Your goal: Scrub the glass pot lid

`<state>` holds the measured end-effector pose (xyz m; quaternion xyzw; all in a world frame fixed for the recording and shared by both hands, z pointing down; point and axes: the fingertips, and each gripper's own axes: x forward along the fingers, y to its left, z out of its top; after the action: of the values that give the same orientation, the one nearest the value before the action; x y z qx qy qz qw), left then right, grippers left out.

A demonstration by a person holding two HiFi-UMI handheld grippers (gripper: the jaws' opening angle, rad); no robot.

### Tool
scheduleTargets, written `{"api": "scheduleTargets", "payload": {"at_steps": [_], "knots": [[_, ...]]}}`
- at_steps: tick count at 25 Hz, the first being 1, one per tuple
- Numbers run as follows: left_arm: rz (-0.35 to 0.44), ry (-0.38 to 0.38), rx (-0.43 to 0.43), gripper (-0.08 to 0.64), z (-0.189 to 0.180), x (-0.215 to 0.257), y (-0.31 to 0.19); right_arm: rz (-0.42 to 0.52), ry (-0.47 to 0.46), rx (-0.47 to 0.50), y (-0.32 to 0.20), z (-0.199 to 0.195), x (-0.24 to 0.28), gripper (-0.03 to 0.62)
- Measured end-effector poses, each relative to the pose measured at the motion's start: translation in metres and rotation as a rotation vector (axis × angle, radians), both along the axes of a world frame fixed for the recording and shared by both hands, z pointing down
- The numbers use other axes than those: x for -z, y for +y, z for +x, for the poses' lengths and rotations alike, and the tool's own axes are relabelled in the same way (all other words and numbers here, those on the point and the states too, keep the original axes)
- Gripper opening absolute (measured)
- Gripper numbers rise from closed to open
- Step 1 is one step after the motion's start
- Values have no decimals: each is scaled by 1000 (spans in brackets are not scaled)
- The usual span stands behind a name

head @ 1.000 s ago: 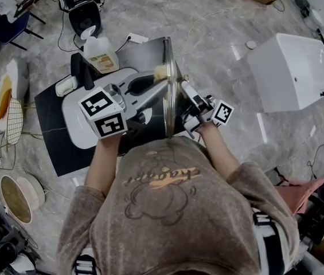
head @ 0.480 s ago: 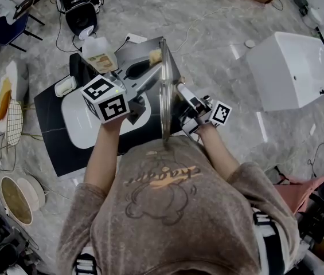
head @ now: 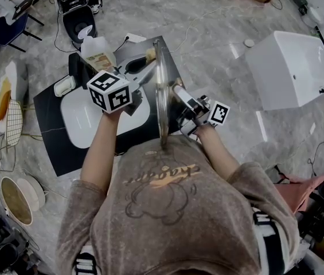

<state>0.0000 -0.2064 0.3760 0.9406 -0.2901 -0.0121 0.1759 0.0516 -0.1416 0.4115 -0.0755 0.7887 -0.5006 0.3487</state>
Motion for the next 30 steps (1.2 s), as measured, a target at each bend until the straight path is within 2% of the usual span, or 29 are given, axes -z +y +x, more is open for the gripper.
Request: {"api": "scheduleTargets", "payload": {"at_steps": [7,17,21,27,30], "knots": [[-38,-88,-3,66,1,-45,-4,4,-11,1,0,-3,5,179],[-135,-208,-16,66,1,-113,10,24,5,-3,1,-5,8,179],[-182,-204,-40,66,3,-128,25,27,38,-8,7,-10,4,179],[-243,-149,-86,66,11,-137,49,13,23,-32,2,-6,2,179],[-255,-147,-118,66,17,-139,60,3,27,-49,-2,-4,-2,179]]}}
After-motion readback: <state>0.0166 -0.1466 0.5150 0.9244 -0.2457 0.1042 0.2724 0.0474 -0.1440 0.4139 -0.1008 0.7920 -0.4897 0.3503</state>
